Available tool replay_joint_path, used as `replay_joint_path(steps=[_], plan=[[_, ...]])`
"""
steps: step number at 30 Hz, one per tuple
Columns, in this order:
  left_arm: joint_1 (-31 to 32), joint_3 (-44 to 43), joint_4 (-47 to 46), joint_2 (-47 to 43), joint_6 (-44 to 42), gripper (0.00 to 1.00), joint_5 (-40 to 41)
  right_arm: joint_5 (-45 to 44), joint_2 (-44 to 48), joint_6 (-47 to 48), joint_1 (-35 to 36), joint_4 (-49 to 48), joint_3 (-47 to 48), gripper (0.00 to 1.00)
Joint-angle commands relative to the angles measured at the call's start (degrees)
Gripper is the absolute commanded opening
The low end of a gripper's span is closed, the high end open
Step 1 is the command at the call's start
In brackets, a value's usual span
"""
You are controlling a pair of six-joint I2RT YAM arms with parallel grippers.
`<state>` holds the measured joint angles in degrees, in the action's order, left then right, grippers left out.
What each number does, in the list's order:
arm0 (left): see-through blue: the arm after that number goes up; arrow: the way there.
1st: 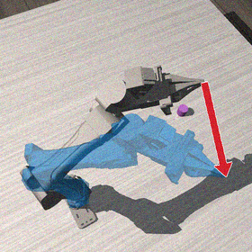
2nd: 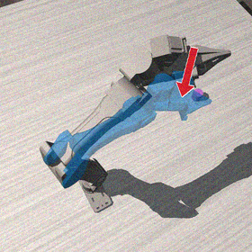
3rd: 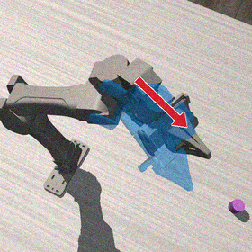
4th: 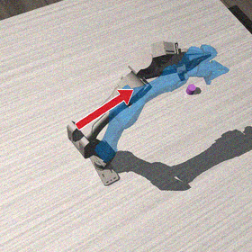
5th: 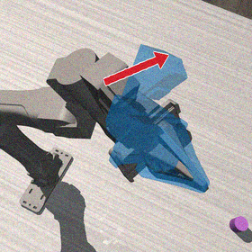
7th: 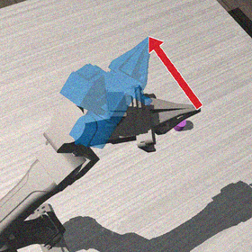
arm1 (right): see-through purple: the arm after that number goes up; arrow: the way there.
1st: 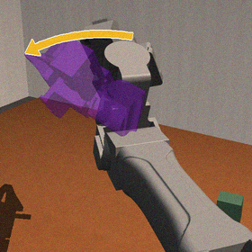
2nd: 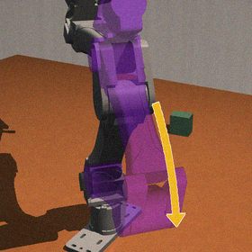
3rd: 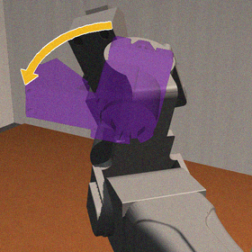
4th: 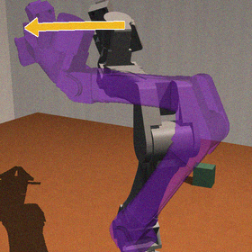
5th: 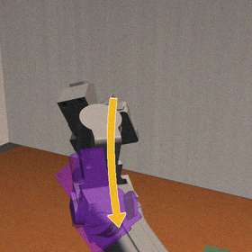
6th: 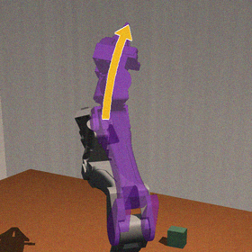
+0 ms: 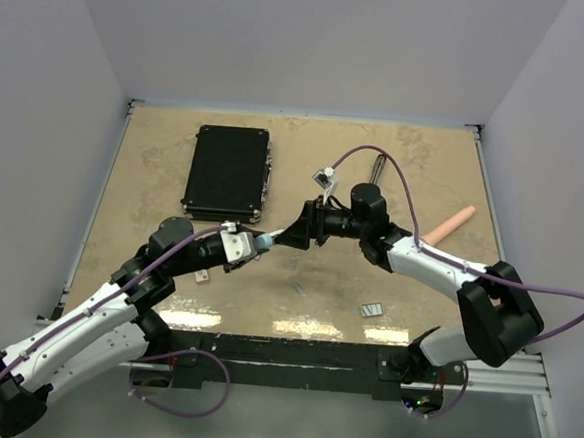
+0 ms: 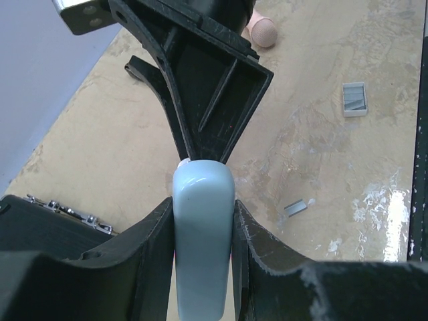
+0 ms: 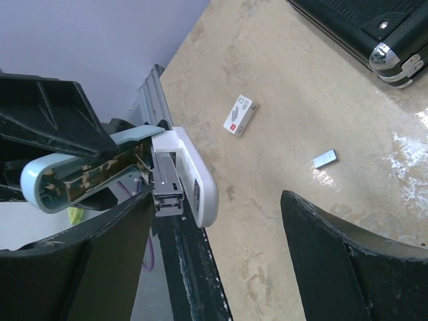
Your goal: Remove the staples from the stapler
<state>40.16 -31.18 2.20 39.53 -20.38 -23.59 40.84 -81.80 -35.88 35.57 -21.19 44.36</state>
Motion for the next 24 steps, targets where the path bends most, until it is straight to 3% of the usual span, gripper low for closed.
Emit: replay_joint_path(steps=[1, 7, 14, 17, 24], plan=[[0.2, -1.0, -6.4, -1.2, 2.2, 0.00, -0.8, 2.9, -2.4, -3.1, 0.0, -8.6, -1.7, 0.80], [0.1, 0.8, -12.7, -4.5, 6.9, 0.00, 2.3, 2.3, -7.8, -3.9, 0.0, -12.0, -4.3, 0.78], [0.1, 3.3, -21.1, -5.3, 13.2, 0.00, 0.1, 4.9, -13.4, -7.8, 0.9, -20.2, -4.8, 0.75], [0.1, 1.3, -16.1, -3.9, 11.2, 0.00, 2.4, 3.1, -8.3, -7.8, 0.9, -19.9, -6.8, 0.75], [0.1, 0.6, -9.6, -4.5, 7.7, 0.00, 2.3, -6.8, 10.0, -2.3, 0.9, -4.7, -5.3, 0.85]])
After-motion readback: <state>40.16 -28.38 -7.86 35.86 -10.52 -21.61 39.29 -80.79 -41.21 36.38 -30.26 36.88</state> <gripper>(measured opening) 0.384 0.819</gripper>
